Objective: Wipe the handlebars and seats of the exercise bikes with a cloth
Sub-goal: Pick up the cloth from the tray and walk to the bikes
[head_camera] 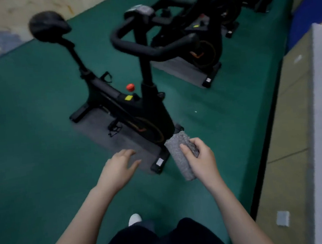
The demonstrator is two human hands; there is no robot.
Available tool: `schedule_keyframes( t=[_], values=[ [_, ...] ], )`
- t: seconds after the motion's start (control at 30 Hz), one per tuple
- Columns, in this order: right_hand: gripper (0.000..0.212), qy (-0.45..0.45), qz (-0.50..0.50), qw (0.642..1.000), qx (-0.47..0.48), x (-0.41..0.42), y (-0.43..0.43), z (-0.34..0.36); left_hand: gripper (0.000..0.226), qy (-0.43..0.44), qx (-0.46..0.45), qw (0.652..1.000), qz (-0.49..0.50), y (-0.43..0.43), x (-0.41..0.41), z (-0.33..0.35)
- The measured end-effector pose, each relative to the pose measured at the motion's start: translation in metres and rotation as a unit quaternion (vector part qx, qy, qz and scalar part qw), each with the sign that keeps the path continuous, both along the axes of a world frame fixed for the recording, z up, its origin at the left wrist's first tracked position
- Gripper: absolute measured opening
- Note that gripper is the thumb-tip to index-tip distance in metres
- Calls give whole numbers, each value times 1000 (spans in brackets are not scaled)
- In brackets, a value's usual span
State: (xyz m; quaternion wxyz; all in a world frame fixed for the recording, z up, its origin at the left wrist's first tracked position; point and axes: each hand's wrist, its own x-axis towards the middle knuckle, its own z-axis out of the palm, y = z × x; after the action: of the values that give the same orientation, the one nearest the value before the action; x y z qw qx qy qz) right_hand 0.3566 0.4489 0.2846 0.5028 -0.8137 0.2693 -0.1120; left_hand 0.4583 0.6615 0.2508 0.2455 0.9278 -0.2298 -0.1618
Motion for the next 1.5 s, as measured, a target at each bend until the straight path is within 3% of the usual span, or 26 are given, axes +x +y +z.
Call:
schedule_keyframes(
  t=[0.33, 0.7, 0.83, 1.17, 1.5],
  values=[
    [10, 30, 108, 994, 2, 90, 113, -17, 45, 22, 115, 981, 157, 167, 21, -28],
    [14, 3, 200, 979, -33, 198, 165, -14, 44, 55, 109, 954, 273, 226, 60, -29],
    [8, 5, 188, 982, -31, 256, 173, -15, 44, 44, 124, 950, 282, 235, 111, -23],
    [19, -3, 186, 983, -8, 366, 191, -4, 45, 14, 128, 961, 243, 242, 232, 0],
    [6, -2, 49, 999, 11, 438, 226, -17, 45, -21, 98, 983, 153, 282, 371, 2]
  ],
)
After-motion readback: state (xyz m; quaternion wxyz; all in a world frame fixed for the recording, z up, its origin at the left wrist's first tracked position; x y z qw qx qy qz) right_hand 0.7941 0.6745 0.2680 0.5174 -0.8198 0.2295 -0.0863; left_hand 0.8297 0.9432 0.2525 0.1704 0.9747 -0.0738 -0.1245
